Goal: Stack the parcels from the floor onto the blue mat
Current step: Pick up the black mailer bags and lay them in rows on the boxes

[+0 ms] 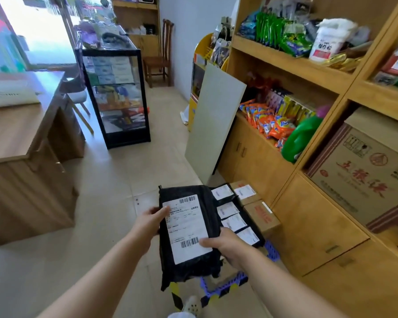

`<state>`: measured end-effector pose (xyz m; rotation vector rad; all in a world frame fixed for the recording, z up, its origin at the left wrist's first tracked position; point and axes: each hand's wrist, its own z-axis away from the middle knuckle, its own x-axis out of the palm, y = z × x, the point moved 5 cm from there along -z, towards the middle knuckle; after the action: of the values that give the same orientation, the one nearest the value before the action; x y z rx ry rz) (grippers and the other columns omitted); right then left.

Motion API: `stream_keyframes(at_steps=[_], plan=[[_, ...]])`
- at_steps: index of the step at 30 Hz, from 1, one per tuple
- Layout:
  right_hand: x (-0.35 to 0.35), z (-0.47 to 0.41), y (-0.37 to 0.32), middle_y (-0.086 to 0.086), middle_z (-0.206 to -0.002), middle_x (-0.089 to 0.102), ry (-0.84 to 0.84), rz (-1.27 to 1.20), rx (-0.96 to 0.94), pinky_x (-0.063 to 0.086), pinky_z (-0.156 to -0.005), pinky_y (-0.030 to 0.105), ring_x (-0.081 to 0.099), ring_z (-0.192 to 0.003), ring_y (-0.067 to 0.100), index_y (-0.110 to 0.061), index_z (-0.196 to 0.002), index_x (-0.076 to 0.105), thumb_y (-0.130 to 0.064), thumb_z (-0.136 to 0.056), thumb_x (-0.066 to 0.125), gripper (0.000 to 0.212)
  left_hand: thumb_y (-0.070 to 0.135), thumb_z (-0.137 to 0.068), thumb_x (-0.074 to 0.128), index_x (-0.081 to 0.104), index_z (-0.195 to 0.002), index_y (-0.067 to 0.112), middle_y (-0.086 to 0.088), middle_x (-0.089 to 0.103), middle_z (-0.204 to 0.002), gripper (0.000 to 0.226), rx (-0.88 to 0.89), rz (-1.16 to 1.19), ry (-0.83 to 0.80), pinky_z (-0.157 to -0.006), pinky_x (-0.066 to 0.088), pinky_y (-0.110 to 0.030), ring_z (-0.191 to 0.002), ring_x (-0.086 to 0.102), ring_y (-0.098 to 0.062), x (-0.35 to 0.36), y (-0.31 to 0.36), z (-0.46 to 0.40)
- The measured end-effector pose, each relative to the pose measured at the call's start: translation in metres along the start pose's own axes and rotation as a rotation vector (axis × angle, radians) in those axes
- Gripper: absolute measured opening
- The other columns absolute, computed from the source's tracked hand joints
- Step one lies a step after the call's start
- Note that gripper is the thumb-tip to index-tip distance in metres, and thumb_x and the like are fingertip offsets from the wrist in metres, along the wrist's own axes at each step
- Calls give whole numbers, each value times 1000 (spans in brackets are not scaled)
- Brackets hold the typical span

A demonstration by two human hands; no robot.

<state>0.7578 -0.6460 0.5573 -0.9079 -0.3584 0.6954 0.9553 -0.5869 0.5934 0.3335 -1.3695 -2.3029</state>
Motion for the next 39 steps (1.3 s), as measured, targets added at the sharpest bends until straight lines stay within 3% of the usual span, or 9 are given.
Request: stream_keyframes(at_steps=[2,6,12,15,24,27,32,35,39], plan=[[-12,-26,-13,-2,-111,71,-8,-16,3,48,-99,36,67,-104,15,-19,-112,65,-14,-82,72,31,22,-92,59,60,-102,4,-12,69,-92,20,-15,-22,5,-79,51,-41,-77,65,-25,4,12,-30],[-44,-72,-39,-1,-110,71,17,-60,29,48,-99,39,67,-104,18,-19,-110,65,-12,-83,69,28,23,-92,59,59,-105,5,-14,70,-90,23,-80,-48,-14,-74,51,-42,-75,66,-27,25,38,-93],[-96,-119,-71,0,-113,69,105,-104,27,51,-92,32,65,-104,18,-14,-119,61,-10,-83,69,37,20,-94,55,61,-102,6,-12,69,-93,17,-103,-37,-75,-75,52,-36,-81,65,-25,73,72,-169],[-120,-130,-82,0,-107,71,171,-153,21,53,-81,26,67,-98,15,-16,-109,65,-8,-83,70,27,27,-97,51,62,-104,9,-12,70,-96,23,-111,-54,-84,-85,50,-40,-88,66,-30,94,85,-196],[-187,-169,-86,1,-98,73,495,-307,56,52,-92,36,69,-94,19,-13,-98,67,-9,-81,73,19,23,-98,48,61,-104,10,-10,67,-100,19,-121,-200,-362,-74,50,-34,-89,62,-25,165,111,-277],[-201,-195,-88,4,-97,74,632,-375,100,52,-93,40,69,-93,22,-7,-104,67,-18,-76,79,32,14,-96,52,61,-104,13,-6,69,-95,12,-154,-258,-459,-66,52,-29,-83,65,-19,182,113,-316],[-202,-255,-104,5,-95,72,776,-515,152,53,-73,28,68,-86,20,-4,-104,65,-14,-77,77,32,-4,-88,56,60,-109,19,-3,71,-97,31,-170,-445,-661,-62,50,-23,-82,68,-16,188,128,-392],[-190,-296,-112,0,-86,71,807,-575,190,50,-62,21,67,-78,14,-11,-91,66,-13,-79,76,16,-15,-86,49,59,-98,16,-1,70,-85,35,-200,-545,-723,-55,51,-19,-65,68,-7,181,136,-441],[-176,-338,-99,9,-97,71,923,-703,292,53,-84,36,67,-93,27,-8,-99,64,-18,-76,78,29,-21,-83,47,60,-86,19,-2,73,-79,42,-198,-692,-837,-50,49,-14,-57,66,-3,189,128,-485]])
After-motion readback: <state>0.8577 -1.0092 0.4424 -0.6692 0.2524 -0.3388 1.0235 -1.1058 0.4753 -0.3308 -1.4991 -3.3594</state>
